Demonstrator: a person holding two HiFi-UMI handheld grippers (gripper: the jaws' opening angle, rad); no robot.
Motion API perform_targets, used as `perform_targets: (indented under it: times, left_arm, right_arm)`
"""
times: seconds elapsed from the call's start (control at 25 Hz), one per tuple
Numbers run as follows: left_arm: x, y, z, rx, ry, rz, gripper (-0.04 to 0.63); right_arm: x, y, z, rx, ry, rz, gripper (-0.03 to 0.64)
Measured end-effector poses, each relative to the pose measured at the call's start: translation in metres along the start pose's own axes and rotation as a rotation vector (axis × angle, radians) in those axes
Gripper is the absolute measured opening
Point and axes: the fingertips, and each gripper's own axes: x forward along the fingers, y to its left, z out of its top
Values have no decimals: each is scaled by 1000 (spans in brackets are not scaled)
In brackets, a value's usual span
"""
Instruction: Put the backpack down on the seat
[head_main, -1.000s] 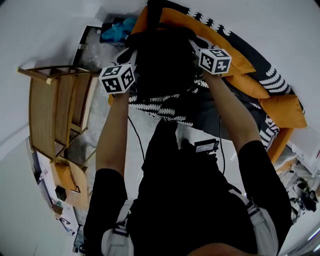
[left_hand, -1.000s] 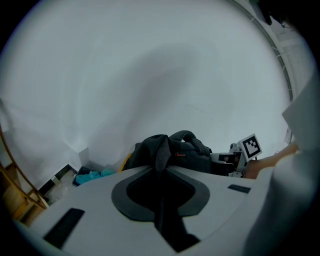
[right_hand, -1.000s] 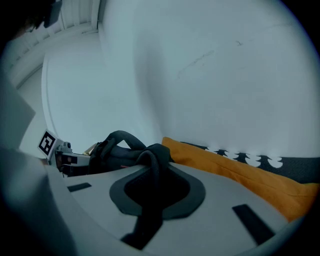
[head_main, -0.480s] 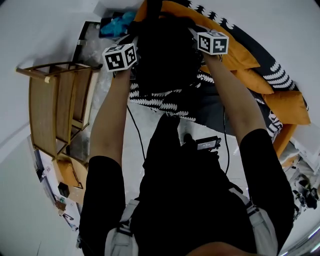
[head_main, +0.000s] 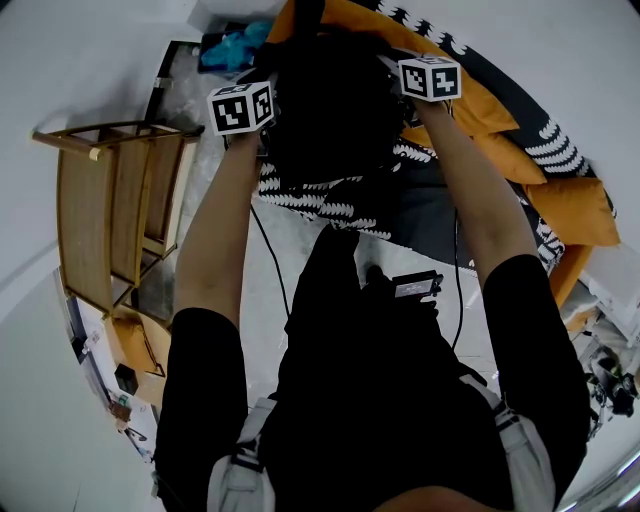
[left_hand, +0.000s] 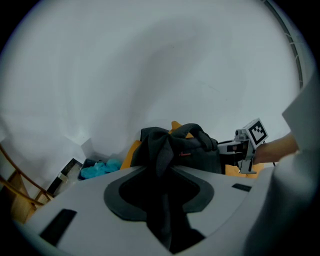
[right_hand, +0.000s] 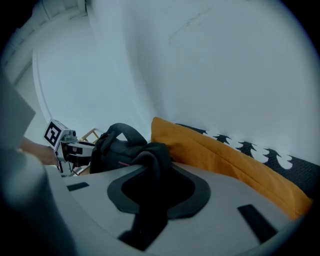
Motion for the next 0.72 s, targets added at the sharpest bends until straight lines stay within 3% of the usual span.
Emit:
perform_targets:
  times: [0.08, 0.12, 0.32, 0.72]
  left_arm:
    - [-6, -5, 0, -7, -3, -10, 202]
    - [-8, -8, 1, -4, 3, -17, 209]
    - [-24, -17, -11, 46, 30, 2, 234]
    - [-102, -41, -38, 33, -96, 83, 228]
  right_arm:
    - [-8, 3, -3, -11, 11, 11, 95]
    - [-12, 4, -5, -16, 15, 13, 95]
    - [-38, 11, -22, 11, 19, 5, 117]
    - [-113, 37, -48, 4, -98, 16, 118]
